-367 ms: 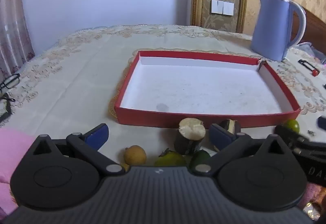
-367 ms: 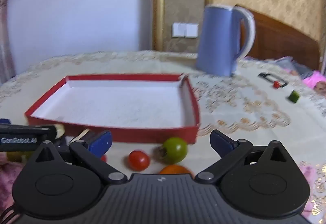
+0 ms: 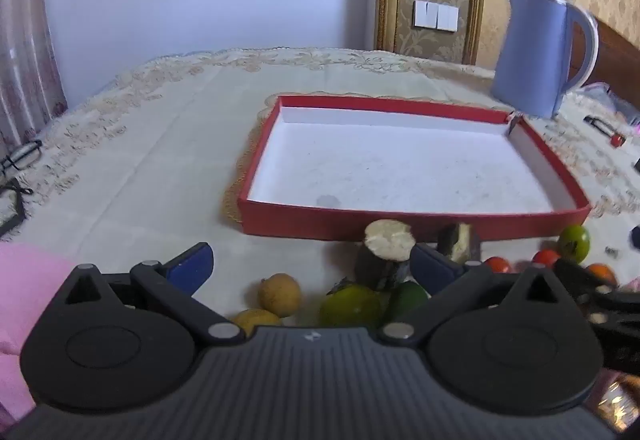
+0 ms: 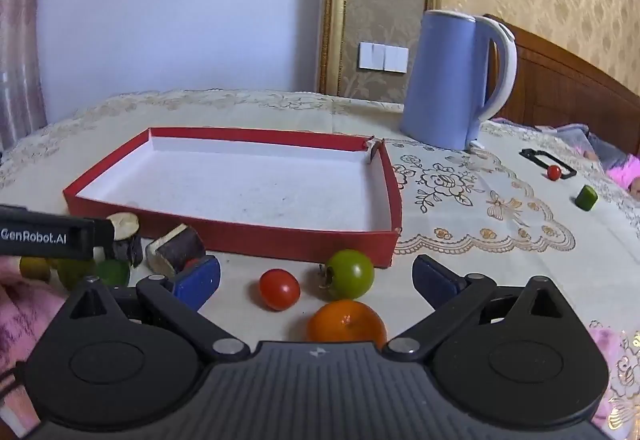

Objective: Organize fruits
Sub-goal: 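Move the right gripper toward the orange beside the tray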

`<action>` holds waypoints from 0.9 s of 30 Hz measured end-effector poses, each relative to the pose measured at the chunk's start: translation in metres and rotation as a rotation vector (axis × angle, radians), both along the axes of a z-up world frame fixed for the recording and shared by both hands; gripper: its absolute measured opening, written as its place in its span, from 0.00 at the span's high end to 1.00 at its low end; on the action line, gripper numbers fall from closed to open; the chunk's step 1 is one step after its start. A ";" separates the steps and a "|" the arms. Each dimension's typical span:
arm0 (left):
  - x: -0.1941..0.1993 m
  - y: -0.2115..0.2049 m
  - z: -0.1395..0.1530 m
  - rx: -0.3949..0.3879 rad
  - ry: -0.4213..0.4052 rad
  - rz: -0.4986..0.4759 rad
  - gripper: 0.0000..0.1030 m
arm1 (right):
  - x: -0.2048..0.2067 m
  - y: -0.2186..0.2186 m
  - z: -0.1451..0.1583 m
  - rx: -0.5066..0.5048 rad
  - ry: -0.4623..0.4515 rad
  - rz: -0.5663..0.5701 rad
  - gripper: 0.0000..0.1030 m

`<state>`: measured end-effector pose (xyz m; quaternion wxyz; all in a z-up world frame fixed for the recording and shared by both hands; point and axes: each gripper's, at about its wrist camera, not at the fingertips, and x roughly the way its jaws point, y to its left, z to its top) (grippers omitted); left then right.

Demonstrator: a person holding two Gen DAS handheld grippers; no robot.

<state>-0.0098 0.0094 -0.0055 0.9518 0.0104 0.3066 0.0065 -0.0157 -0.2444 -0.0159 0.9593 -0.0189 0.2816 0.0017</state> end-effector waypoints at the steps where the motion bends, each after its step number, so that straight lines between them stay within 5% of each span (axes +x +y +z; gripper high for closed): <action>1: -0.001 0.000 0.000 0.006 -0.003 0.005 0.00 | -0.005 0.004 0.002 -0.002 -0.009 0.001 0.00; 14: -0.004 0.004 -0.001 -0.025 -0.022 0.046 0.00 | -0.021 0.015 0.001 -0.003 -0.032 -0.040 0.00; 27: -0.009 0.002 -0.005 -0.029 -0.025 -0.036 0.00 | -0.041 -0.005 -0.001 0.037 -0.057 -0.038 0.00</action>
